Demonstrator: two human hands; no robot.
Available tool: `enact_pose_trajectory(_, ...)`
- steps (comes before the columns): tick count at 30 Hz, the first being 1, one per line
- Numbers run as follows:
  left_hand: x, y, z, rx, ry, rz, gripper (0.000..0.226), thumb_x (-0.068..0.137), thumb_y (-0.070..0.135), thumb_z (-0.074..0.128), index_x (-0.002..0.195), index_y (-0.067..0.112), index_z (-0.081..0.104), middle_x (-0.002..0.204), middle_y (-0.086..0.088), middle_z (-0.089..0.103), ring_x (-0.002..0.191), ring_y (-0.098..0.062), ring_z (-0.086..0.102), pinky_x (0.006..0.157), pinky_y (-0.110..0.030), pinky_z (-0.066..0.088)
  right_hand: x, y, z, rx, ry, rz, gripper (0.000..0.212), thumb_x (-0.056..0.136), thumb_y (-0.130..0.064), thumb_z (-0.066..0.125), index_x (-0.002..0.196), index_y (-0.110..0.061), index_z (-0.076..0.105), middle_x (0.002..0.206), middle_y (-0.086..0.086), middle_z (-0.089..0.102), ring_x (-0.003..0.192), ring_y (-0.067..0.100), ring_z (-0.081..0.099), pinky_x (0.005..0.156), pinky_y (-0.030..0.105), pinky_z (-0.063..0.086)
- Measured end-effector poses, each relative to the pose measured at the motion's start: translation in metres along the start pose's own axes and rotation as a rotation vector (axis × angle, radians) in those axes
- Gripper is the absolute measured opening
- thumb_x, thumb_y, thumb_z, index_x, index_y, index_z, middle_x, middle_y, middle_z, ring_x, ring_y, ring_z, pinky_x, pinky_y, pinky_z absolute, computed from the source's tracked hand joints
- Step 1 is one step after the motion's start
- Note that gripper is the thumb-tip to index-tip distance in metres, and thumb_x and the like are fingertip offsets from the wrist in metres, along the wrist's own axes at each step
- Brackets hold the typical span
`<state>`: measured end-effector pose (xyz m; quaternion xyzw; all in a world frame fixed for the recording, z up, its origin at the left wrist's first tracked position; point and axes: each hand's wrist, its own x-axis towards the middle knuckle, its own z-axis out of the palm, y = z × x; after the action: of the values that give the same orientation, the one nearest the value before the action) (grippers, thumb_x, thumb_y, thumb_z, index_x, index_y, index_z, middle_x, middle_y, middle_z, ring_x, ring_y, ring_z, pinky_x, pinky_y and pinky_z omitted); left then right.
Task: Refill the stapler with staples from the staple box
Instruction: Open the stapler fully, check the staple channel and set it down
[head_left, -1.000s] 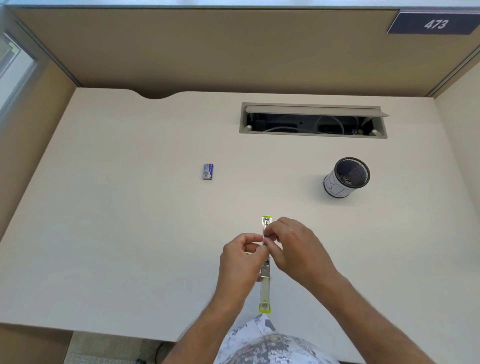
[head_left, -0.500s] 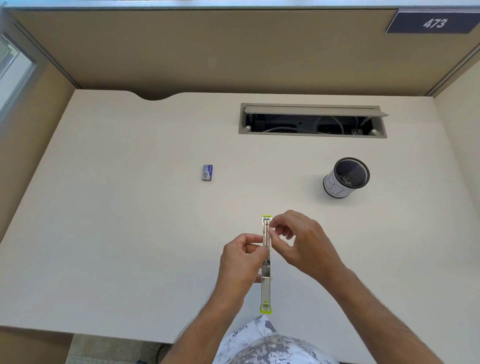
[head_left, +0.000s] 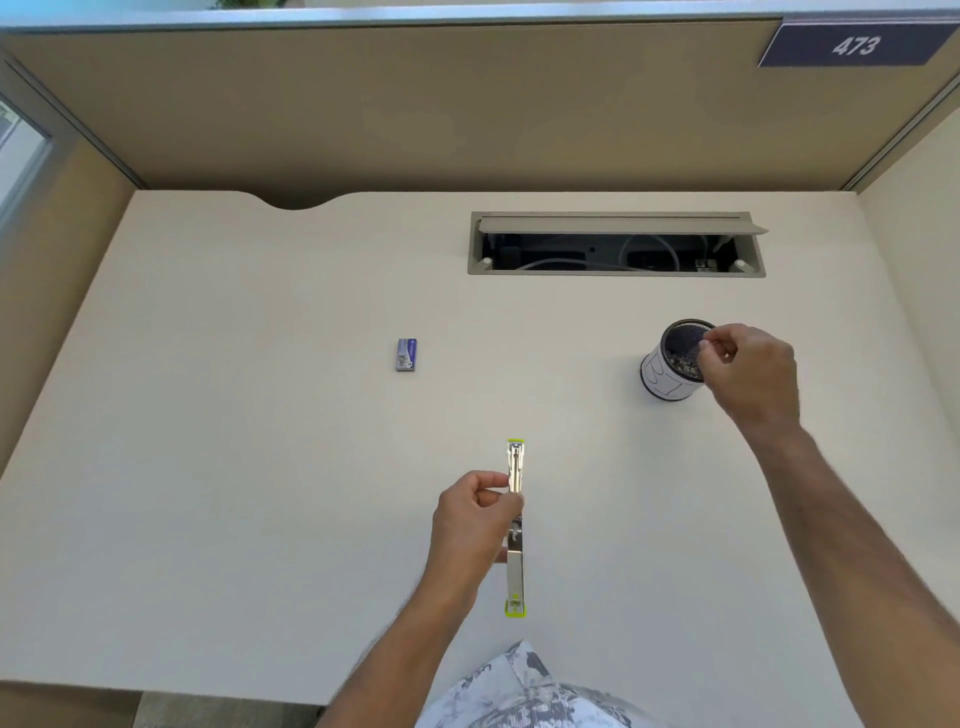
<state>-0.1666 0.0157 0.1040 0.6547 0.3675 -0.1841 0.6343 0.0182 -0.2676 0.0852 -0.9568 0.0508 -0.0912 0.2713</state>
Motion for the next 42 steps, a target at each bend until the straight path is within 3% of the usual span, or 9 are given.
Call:
enact_pose_trajectory(3, 0.032, 0.003, -0.001, 0.107, 0.091, 0.020, 0.025, 0.076, 0.016, 0.067, 0.101, 0.021, 0.070, 0.089, -0.006, 0.077, 0.074, -0.026, 0.075, 0.069, -0.057, 0.064, 0.005, 0.011, 0.007, -0.046, -0.038, 0.021, 0.024, 0.090, -0.014, 0.064, 0.108, -0.003, 0.075, 0.097, 0.020, 0.077, 0.091, 0.038, 0.070, 0.086, 0.044, 0.056)
enact_pose_trajectory(6, 0.066, 0.017, 0.000, 0.278, 0.176, 0.079, 0.026, 0.080, 0.017, 0.067, 0.105, 0.019, 0.066, 0.079, 0.001, 0.071, 0.073, -0.023, 0.072, 0.074, -0.046, 0.064, 0.000, 0.009, 0.010, -0.047, -0.008, 0.034, 0.024, 0.092, -0.015, 0.063, 0.110, -0.003, 0.075, 0.104, 0.021, 0.077, 0.095, 0.040, 0.070, 0.087, 0.045, 0.055)
enact_pose_trajectory(10, 0.113, 0.038, 0.009, 0.503, 0.266, 0.156, 0.034, 0.079, 0.021, 0.064, 0.113, 0.017, 0.062, 0.098, -0.003, 0.071, 0.090, -0.027, 0.068, 0.073, -0.034, 0.053, -0.029, -0.020, 0.020, 0.061, 0.008, -0.099, 0.014, 0.091, -0.010, 0.069, 0.102, -0.005, 0.076, 0.095, 0.017, 0.077, 0.075, 0.032, 0.068, 0.077, 0.040, 0.055)
enact_pose_trajectory(13, 0.139, 0.050, 0.022, 0.586, 0.292, 0.180, 0.027, 0.081, 0.017, 0.060, 0.108, 0.012, 0.060, 0.110, -0.007, 0.063, 0.098, -0.032, 0.063, 0.074, -0.034, 0.046, -0.070, -0.047, 0.053, 0.255, -0.258, -0.120, 0.023, 0.087, -0.008, 0.077, 0.110, -0.006, 0.074, 0.091, 0.008, 0.073, 0.062, 0.016, 0.061, 0.072, 0.032, 0.052)
enact_pose_trajectory(18, 0.160, 0.049, 0.040, 0.637, 0.316, 0.157, 0.022, 0.082, 0.016, 0.058, 0.104, 0.009, 0.058, 0.112, -0.011, 0.060, 0.103, -0.036, 0.061, 0.082, -0.042, 0.053, -0.112, -0.079, 0.132, 0.362, -0.658, 0.035, 0.040, 0.087, -0.014, 0.076, 0.125, -0.012, 0.066, 0.108, 0.004, 0.068, 0.083, 0.019, 0.065, 0.083, 0.030, 0.052)
enact_pose_trajectory(22, 0.162, 0.038, 0.044, 0.592, 0.318, 0.147, 0.016, 0.082, 0.015, 0.057, 0.098, 0.015, 0.055, 0.109, -0.006, 0.056, 0.102, -0.033, 0.060, 0.082, -0.041, 0.051, -0.103, -0.096, 0.162, 0.393, -0.600, 0.126, 0.019, 0.083, -0.009, 0.059, 0.092, -0.018, 0.073, 0.089, -0.001, 0.073, 0.083, 0.017, 0.066, 0.077, 0.039, 0.056)
enact_pose_trajectory(30, 0.170, 0.021, 0.029, 0.626, 0.265, 0.238, 0.008, 0.098, 0.028, 0.059, 0.102, 0.023, 0.063, 0.103, 0.002, 0.054, 0.111, -0.026, 0.056, 0.074, -0.035, 0.045, -0.084, -0.094, 0.176, 0.331, -0.499, 0.136, 0.005, 0.092, -0.019, 0.066, 0.096, -0.020, 0.063, 0.087, -0.004, 0.066, 0.078, 0.016, 0.060, 0.067, 0.032, 0.047)
enact_pose_trajectory(35, 0.163, 0.008, 0.023, 0.736, 0.206, 0.313, 0.028, 0.102, 0.019, 0.051, 0.127, 0.029, 0.059, 0.117, -0.005, 0.054, 0.118, -0.025, 0.047, 0.078, -0.038, 0.051, -0.075, -0.100, 0.181, 0.267, -0.454, 0.166, 0.004, 0.091, -0.025, 0.068, 0.090, -0.024, 0.064, 0.083, -0.011, 0.064, 0.079, 0.013, 0.061, 0.065, 0.031, 0.041)
enact_pose_trajectory(42, 0.159, -0.002, 0.026, 0.700, 0.114, 0.343, 0.030, 0.099, 0.016, 0.053, 0.126, 0.029, 0.053, 0.106, -0.005, 0.058, 0.098, -0.025, 0.059, 0.074, -0.036, 0.048, -0.079, -0.100, 0.183, 0.224, -0.452, 0.124, 0.020, 0.099, -0.025, 0.057, 0.108, -0.029, 0.075, 0.099, -0.004, 0.065, 0.087, 0.014, 0.059, 0.069, 0.030, 0.041)
